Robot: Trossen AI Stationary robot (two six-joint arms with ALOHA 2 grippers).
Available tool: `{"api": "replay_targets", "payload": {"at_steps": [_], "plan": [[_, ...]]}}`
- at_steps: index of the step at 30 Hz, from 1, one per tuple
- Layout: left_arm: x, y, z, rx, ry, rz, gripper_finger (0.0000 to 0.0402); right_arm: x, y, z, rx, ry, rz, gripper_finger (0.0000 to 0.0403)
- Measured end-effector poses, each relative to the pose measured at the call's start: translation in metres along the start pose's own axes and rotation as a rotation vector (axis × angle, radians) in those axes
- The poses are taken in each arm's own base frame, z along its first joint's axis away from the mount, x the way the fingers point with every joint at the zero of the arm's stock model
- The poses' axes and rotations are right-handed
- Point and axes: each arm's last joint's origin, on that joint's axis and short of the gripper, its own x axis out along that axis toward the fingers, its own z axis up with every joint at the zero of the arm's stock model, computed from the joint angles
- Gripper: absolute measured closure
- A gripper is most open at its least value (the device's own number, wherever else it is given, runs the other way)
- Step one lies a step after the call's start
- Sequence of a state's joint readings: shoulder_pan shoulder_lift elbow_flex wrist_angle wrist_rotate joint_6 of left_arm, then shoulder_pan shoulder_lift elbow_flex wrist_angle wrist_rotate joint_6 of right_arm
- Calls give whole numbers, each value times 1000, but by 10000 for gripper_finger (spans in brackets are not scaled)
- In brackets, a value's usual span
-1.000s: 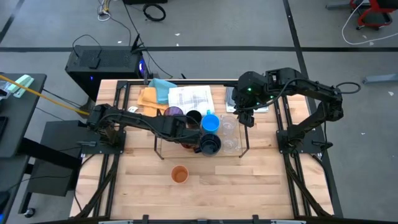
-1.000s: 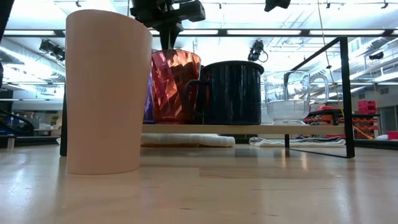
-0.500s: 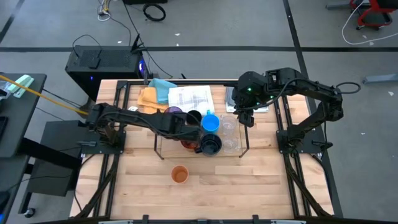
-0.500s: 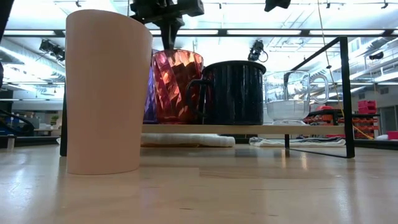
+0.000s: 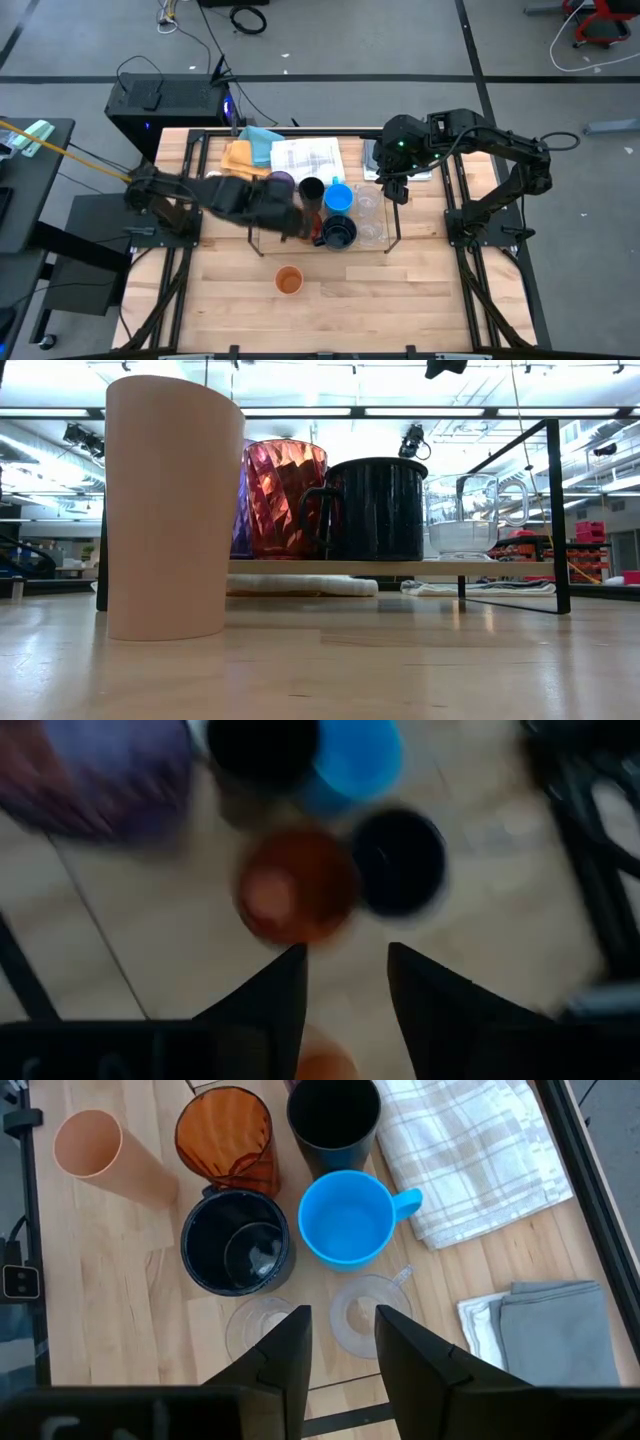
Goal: Stack small to large cups/mugs on shelf
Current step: Put the orange cup on the shelf
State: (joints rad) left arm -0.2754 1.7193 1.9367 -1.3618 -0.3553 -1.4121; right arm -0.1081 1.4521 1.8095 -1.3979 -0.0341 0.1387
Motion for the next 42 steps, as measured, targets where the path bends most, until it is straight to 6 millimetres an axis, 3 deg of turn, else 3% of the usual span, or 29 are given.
{"api": "replay_targets", "payload": {"at_steps": [12, 18, 30, 35, 42], "plan": [[0, 5, -74, -144, 248, 122, 308, 0, 0, 0, 16, -1, 0, 284], [20, 5, -100, -223, 317, 126, 309, 0, 0, 0, 11, 1, 6, 284], [55, 19, -122, -270, 366, 189, 224, 0, 2, 0, -29, 8, 64, 277], [59, 21, -124, -284, 366, 203, 189, 0, 2, 1, -30, -2, 65, 277], [65, 20, -118, -290, 299, 203, 181, 0, 2, 2, -31, -16, 67, 277]]}}
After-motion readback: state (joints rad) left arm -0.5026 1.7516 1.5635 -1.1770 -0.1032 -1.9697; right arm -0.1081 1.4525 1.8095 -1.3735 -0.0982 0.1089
